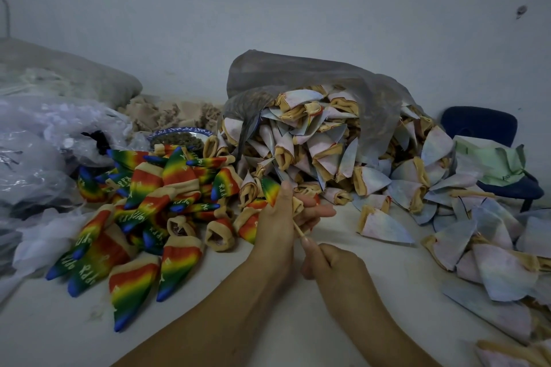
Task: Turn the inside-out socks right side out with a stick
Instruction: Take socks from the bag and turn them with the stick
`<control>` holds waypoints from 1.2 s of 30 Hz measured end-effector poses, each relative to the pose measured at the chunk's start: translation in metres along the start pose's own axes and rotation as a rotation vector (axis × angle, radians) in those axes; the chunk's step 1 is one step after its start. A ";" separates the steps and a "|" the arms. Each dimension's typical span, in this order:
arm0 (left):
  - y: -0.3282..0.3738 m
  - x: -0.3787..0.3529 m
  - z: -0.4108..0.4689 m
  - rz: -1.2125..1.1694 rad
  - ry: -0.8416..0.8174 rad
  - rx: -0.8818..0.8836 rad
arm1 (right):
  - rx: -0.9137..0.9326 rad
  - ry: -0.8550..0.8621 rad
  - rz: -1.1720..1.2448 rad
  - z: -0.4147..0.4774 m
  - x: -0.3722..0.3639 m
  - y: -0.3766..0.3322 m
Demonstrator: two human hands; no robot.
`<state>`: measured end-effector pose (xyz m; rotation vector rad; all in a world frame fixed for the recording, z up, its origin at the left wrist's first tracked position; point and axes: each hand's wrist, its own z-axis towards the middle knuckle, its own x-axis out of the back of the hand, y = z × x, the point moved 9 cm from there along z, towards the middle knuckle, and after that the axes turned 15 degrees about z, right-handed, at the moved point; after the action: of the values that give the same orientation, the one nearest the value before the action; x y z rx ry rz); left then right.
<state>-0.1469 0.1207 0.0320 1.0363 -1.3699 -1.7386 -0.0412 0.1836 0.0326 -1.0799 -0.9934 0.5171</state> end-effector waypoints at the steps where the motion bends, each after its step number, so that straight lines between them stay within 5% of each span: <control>1: 0.000 -0.001 0.001 -0.002 0.001 -0.002 | -0.028 0.006 0.041 0.000 -0.001 0.002; 5: -0.003 -0.003 0.003 0.029 -0.042 -0.012 | -0.056 0.012 0.084 -0.001 0.001 0.004; 14: -0.005 0.011 0.000 0.021 0.055 0.054 | 0.176 0.078 -0.353 0.009 0.035 -0.013; 27: -0.009 0.000 -0.005 0.203 0.022 0.015 | 0.084 0.058 -0.495 0.010 0.037 -0.008; 36: -0.003 -0.012 -0.008 0.130 -0.072 -0.027 | -0.049 -0.017 0.104 0.010 0.022 0.013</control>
<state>-0.1344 0.1280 0.0298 0.8580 -1.4220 -1.7073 -0.0381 0.2110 0.0315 -1.1770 -0.9728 0.5894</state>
